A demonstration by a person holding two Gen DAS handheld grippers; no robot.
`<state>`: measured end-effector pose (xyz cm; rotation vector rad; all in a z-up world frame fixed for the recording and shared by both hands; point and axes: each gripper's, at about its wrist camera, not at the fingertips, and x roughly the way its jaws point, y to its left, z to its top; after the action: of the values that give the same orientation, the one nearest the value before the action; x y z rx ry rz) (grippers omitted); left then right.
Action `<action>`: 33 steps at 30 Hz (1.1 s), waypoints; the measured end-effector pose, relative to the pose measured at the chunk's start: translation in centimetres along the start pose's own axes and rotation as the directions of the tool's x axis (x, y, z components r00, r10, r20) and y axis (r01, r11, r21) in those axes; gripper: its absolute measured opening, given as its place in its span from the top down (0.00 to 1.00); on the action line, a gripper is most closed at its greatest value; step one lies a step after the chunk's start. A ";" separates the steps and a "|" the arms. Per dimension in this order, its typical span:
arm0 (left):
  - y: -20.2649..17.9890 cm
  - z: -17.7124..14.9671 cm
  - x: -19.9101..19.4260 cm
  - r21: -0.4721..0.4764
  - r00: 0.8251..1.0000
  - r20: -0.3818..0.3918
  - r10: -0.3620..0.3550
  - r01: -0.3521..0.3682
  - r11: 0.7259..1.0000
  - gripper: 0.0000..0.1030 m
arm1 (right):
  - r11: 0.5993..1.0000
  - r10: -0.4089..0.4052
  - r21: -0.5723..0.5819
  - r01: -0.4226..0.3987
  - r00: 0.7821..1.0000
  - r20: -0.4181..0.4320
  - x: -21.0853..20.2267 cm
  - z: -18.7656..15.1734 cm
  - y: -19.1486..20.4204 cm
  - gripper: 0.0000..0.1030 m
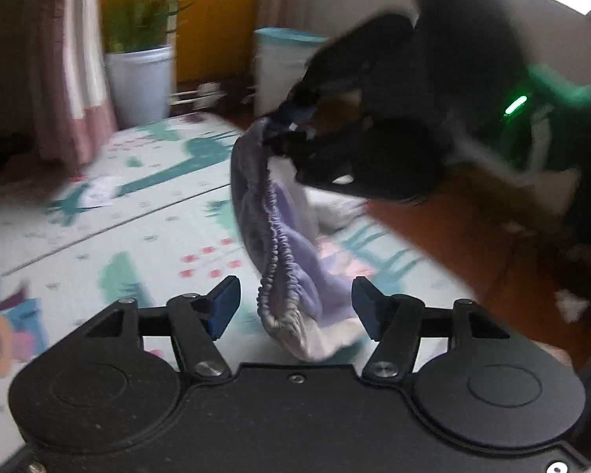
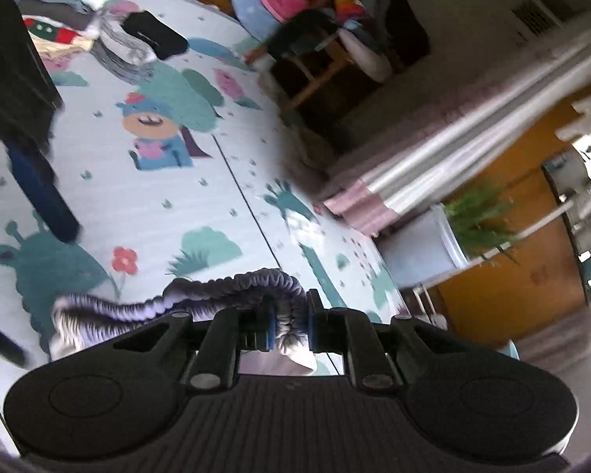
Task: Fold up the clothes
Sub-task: 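Lift the trousers by the waistband with both tools and shake them out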
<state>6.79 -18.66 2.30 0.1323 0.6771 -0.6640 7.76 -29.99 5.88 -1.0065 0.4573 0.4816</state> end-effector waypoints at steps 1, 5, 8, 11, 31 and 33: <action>0.4 -0.3 0.4 -0.007 1.000 -0.009 0.026 -0.026 1.000 0.40 | 1.000 0.006 -0.009 -0.006 1.000 0.009 0.1 0.6 0.4 0.85; 2.0 -1.5 1.9 -0.014 0.996 -0.039 0.075 -0.076 0.997 0.39 | 0.999 0.024 -0.037 -0.023 0.999 0.039 0.1 2.0 1.2 0.84; 2.5 -2.0 3.0 -0.020 0.997 -0.065 0.042 -0.043 0.999 0.88 | 0.999 0.028 -0.046 -0.027 0.999 0.028 -0.2 1.7 1.0 0.85; 0.9 -1.5 2.8 -0.008 0.999 -0.046 -0.018 0.017 1.000 0.88 | 1.000 0.019 -0.024 -0.020 1.000 -0.009 -0.6 0.1 0.0 0.85; 2.4 -0.5 -2.4 -0.267 0.975 0.029 -0.222 0.222 0.938 0.89 | 0.998 -0.033 -0.045 0.032 0.999 -0.018 -1.5 0.1 -0.4 0.84; 4.7 -3.0 -1.5 -0.296 0.986 -0.037 -0.163 0.145 0.944 0.89 | 0.995 0.052 -0.088 -0.055 0.998 -0.036 1.9 1.3 2.0 0.84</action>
<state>7.15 -13.24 0.48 -0.1774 0.8431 -0.7043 8.34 -27.66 4.04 -1.0914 0.4972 0.5375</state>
